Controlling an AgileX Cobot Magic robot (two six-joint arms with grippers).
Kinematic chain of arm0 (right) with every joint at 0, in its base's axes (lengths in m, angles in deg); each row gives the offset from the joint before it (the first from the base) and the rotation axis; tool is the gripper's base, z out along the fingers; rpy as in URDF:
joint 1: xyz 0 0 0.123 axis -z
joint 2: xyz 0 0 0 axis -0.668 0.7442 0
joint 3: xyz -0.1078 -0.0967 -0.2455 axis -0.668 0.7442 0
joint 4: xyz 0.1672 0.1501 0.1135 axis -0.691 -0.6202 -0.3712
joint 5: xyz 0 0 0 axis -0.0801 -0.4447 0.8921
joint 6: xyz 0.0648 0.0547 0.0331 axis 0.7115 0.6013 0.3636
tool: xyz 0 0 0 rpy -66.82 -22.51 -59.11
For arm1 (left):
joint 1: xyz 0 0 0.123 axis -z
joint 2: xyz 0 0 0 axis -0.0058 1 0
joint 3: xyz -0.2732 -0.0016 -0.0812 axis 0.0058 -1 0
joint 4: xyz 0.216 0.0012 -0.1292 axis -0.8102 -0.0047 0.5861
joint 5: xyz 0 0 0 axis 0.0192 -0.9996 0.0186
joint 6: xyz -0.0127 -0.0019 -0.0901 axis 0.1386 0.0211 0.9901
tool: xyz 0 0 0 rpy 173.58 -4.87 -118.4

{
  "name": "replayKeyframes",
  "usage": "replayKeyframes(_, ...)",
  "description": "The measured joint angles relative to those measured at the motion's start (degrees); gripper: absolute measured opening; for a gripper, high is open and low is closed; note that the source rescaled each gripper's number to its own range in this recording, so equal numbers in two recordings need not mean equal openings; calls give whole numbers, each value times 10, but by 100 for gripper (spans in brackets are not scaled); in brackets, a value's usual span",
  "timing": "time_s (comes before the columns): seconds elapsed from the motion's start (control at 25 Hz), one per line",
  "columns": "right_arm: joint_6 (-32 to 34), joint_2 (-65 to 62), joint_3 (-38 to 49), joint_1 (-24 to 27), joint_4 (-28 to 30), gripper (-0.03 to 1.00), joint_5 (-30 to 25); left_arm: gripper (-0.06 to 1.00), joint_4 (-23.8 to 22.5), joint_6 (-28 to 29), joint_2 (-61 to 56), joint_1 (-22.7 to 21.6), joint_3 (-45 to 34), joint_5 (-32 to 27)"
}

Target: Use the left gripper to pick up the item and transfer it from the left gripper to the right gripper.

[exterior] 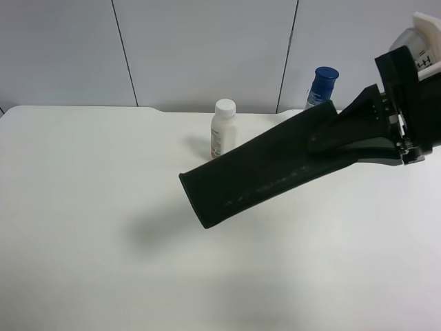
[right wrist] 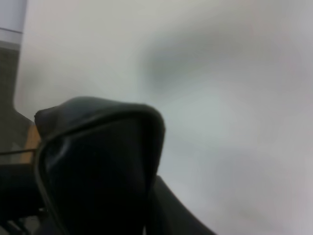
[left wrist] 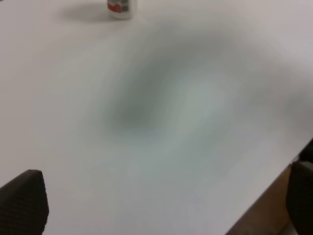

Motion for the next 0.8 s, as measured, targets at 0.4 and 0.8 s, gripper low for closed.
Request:
replayKeyframes(0.4, 52, 5, -9, 0, 101, 4, 39, 100, 0, 0, 0, -166, 0, 0)
replayKeyframes(0.8, 126, 136, -167, 0, 289, 4, -47, 100, 0, 0, 0, -274, 0, 0)
